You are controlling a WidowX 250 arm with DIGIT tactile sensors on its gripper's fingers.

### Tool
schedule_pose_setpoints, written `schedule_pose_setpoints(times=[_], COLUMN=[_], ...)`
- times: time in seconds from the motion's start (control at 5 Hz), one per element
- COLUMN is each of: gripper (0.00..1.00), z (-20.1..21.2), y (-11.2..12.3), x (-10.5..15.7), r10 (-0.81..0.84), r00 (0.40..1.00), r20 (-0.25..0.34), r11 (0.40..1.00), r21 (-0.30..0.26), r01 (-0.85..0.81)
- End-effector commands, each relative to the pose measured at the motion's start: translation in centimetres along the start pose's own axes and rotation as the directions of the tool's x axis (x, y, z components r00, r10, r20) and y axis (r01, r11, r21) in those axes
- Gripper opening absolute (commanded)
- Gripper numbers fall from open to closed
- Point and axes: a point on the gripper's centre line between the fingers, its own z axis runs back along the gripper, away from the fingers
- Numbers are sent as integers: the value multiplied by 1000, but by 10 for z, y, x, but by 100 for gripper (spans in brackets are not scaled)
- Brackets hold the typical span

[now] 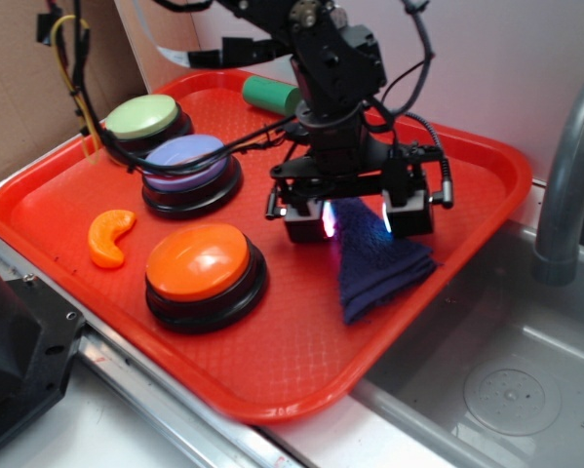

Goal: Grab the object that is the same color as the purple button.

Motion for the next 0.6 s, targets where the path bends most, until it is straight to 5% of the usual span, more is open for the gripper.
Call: schedule_pose_setpoints(times=[0.0, 0.2, 0.4], gripper=[0, 0, 0], z=[27, 48, 94], y=[6, 9, 34], x=[10, 21, 40], r10=[-101, -223, -454], r00=[992, 947, 891], r20=[-77, -233, -28], r11=[980, 913, 838], r21=[163, 291, 325], r01=[113, 287, 437])
